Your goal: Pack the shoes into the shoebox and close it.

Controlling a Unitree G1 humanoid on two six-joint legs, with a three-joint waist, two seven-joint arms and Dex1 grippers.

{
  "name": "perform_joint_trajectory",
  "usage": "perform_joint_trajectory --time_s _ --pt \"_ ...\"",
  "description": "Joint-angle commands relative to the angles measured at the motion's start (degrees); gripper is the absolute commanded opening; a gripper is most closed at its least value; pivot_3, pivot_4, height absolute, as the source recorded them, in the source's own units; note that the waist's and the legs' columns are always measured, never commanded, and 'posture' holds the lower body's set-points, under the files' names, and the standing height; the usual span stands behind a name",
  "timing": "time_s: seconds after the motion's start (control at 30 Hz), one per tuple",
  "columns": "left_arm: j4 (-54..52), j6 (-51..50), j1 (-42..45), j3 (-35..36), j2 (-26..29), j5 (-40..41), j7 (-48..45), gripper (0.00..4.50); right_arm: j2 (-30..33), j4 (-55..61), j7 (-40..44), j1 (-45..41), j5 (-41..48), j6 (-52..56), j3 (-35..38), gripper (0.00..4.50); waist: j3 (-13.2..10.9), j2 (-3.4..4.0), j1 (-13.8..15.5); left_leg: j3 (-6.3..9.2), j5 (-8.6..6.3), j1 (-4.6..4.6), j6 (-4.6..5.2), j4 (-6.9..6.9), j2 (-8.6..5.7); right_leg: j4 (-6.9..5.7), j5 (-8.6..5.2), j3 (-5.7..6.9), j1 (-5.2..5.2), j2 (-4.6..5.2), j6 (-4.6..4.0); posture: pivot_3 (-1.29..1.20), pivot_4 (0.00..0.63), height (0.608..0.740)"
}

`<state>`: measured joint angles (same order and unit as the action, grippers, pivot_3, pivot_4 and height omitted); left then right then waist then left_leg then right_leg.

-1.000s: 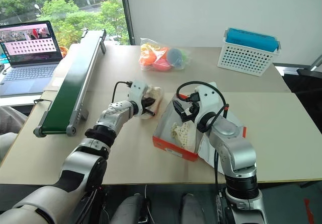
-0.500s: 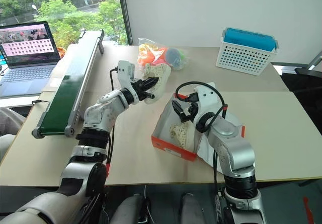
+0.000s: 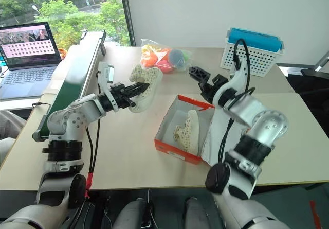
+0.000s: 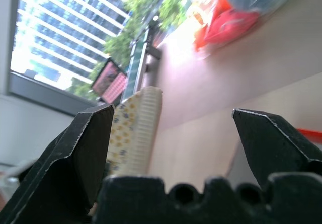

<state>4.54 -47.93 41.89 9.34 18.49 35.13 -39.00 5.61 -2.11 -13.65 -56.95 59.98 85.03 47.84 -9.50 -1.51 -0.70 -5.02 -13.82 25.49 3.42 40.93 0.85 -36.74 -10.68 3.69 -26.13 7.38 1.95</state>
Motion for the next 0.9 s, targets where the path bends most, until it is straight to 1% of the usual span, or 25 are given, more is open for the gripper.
perform_joint_trajectory --time_s 0.03,0.1,0.3,0.6,0.73,0.9 --pt "-5.75 -0.89 0.76 -1.12 -2.02 3.04 0.38 0.04 0.7 -4.29 -2.69 -2.6 1.68 6.05 1.59 4.5 0.0 0.0 -0.01 0.0 -0.01 0.0 0.01 0.0 -0.01 0.01 0.0 0.0 0.01 0.0 0.0 0.0 0.15 0.699" --pt "-7.25 -1.63 0.7 -1.44 -2.88 3.83 0.9 0.04 0.58 -6.26 -3.34 -3.4 1.32 7.16 1.83 4.5 0.0 0.0 -0.02 -0.02 -0.02 0.01 0.04 0.03 -0.02 0.03 0.0 -0.03 0.04 0.01 0.0 0.0 0.15 0.699" --pt "-10.9 -3.24 -0.39 -2.93 -3.51 5.28 1.81 0.04 0.78 -10.31 -3.75 -4.14 2.63 7.47 -1.51 4.5 0.01 0.01 -0.46 -0.03 -0.03 0.0 0.07 0.0 -0.02 0.01 0.0 -0.08 0.01 0.0 0.0 0.0 0.15 0.699" --pt "-13.12 -4.03 -2.5 -4.19 -3.58 5.93 2.79 0.04 -0.6 -12.33 -4.09 -6.24 1.28 7.04 1.36 4.5 0.01 0.02 -0.37 -0.03 -0.12 0.01 0.22 0.01 -0.01 0.02 0.0 -0.08 0.0 -0.01 0.01 0.0 0.15 0.699" --pt "-12.29 -3.51 -1.97 -3.98 -3.61 5.76 3.25 0.0 -2.21 -11.21 -4.4 -6.5 2.14 5.65 2.09 3.45 0.01 0.01 -0.33 -0.03 -0.12 0.01 0.22 0.01 -0.02 0.02 0.0 -0.08 0.0 -0.01 0.01 0.0 0.15 0.699" --pt "-12.14 -3.27 -1.97 -4.2 -3.46 5.81 3.45 0.0 -3.99 -9.62 -6.04 -6.53 3.18 4.28 3.18 1.71 0.01 0.02 -0.36 -0.03 -0.11 0.02 0.2 0.0 -0.02 0.03 0.0 -0.08 0.0 -0.01 0.01 0.0 0.15 0.699"
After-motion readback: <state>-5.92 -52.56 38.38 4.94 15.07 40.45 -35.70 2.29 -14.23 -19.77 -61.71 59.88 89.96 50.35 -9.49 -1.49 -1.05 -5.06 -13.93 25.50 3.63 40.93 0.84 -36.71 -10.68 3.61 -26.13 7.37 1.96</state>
